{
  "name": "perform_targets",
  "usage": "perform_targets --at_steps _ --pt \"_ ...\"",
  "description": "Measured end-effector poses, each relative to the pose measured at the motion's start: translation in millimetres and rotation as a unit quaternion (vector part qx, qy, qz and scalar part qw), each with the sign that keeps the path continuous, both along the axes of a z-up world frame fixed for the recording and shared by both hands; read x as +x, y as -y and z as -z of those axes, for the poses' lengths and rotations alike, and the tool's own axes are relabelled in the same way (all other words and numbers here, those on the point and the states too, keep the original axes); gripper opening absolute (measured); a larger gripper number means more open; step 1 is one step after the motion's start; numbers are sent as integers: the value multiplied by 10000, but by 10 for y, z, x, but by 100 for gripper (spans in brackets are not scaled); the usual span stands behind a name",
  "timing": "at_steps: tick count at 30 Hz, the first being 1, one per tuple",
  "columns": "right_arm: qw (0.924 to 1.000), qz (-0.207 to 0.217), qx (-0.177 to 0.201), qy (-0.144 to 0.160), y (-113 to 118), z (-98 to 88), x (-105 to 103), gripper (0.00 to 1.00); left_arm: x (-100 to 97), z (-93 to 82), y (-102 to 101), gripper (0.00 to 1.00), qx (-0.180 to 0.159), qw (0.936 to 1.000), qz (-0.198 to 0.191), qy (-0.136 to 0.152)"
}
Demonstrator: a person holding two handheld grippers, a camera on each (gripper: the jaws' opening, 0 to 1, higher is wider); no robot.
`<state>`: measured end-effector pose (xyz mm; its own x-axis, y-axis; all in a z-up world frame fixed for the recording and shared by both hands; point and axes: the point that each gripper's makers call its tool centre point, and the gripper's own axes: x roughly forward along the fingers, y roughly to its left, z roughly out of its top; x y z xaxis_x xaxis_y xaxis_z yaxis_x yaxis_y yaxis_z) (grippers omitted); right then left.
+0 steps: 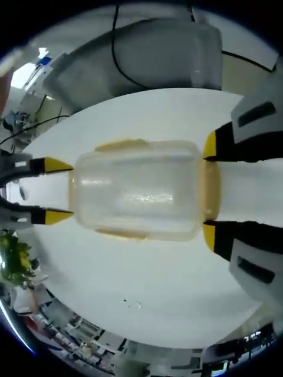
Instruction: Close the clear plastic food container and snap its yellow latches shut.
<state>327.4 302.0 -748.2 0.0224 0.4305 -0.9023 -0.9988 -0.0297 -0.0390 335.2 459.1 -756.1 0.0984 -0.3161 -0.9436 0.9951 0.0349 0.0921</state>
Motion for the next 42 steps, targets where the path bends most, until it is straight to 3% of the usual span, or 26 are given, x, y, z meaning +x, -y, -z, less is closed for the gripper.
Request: perform_targets --at_steps 14,29,42 --pt "9997 41 -241 -72 687 23 27 35 17 57 695 33 -80 9998 -21 -156" --pt "9990 145 -393 -181 1236 114 64 35 63 135 1248 33 -17 9996 39 -297" --pt "9979 140 -580 -251 1342 242 81 36 69 250 1342 33 285 9990 55 -329"
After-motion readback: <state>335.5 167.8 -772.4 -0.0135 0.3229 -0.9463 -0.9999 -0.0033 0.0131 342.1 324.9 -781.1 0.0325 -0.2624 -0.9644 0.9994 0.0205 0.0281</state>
